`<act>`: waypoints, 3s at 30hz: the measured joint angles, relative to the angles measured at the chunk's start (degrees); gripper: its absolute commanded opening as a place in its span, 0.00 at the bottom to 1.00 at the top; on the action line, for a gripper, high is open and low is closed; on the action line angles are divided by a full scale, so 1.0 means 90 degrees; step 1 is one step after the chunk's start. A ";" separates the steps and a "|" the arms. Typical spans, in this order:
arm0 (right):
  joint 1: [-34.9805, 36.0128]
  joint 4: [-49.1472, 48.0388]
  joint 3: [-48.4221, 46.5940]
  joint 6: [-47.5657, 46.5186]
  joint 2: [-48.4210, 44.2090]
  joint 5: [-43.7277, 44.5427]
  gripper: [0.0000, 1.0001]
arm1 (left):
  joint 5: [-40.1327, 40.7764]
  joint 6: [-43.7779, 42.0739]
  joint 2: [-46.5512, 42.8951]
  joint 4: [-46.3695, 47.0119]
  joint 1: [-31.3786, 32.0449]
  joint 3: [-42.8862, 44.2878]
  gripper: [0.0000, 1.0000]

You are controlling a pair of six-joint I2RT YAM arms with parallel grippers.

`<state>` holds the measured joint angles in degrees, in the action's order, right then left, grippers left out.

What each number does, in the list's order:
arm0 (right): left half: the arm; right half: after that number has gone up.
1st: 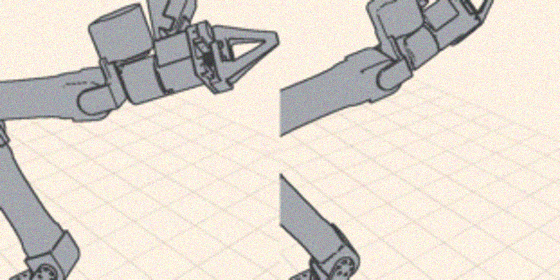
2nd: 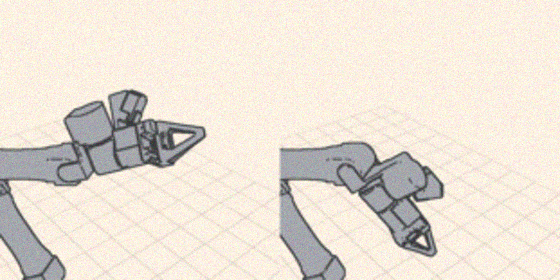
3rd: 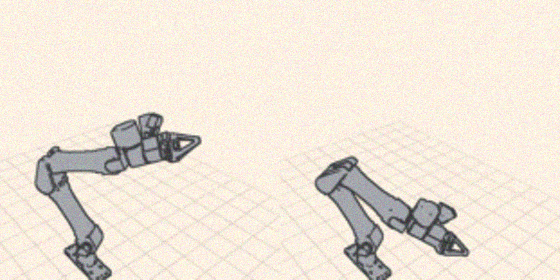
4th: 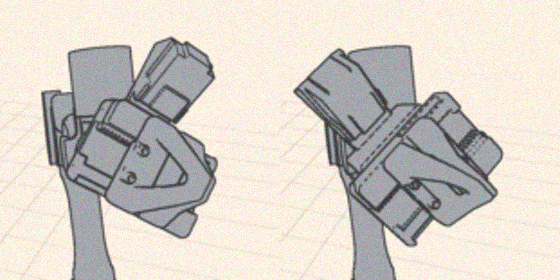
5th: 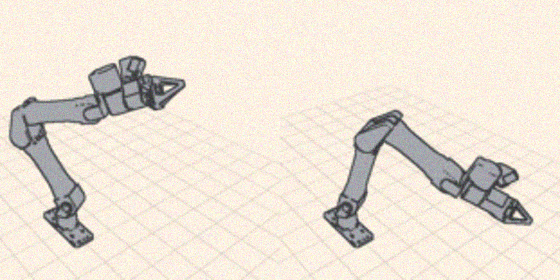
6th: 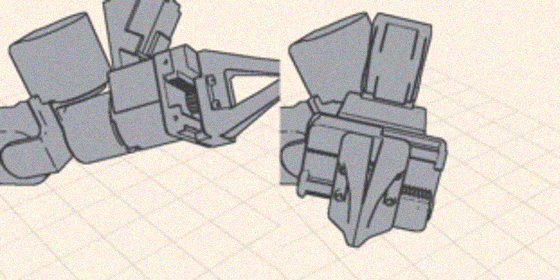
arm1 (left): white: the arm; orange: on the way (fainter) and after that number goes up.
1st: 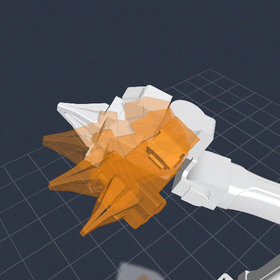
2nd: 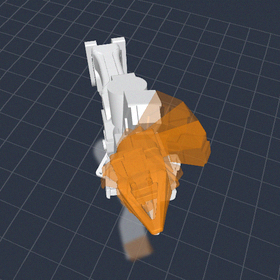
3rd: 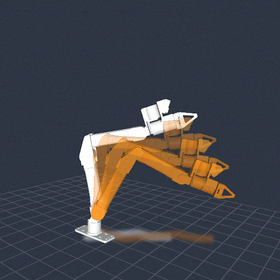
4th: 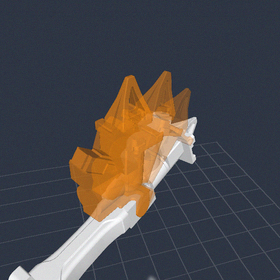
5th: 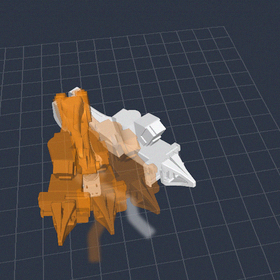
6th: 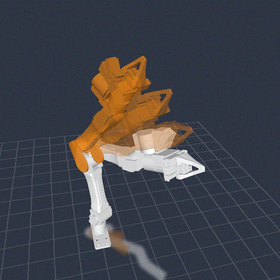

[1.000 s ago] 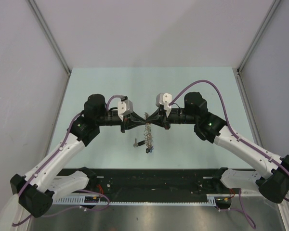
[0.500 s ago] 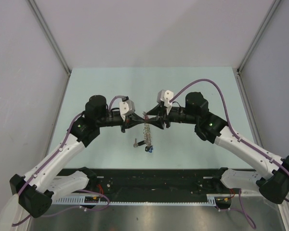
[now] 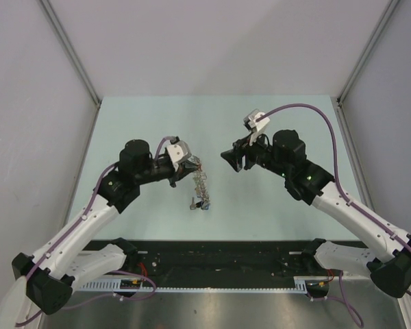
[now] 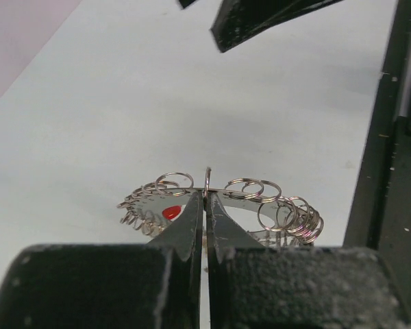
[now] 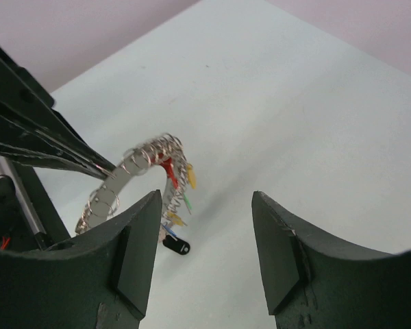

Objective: Put the keys on the keyring

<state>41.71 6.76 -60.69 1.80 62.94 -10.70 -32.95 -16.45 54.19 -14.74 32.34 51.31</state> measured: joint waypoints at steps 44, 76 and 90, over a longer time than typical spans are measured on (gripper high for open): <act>0.2239 -0.1127 0.0233 0.1265 0.4636 0.2183 0.63 | 0.6030 0.0272 -0.0571 0.0342 -0.0663 -0.0629 0.00; 0.1656 0.1161 0.0576 0.0398 0.2786 0.3390 0.57 | 0.5914 0.0277 -0.0571 0.0342 -0.0663 -0.0629 0.01; 0.1656 -0.0175 0.0576 0.1311 0.3898 0.1846 0.54 | 0.5799 0.0277 -0.0571 0.0347 -0.0663 -0.0653 0.00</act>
<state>56.62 5.19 -55.51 13.61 98.02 5.91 19.25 -13.96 49.06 -11.62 26.37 45.43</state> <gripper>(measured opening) 0.543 0.011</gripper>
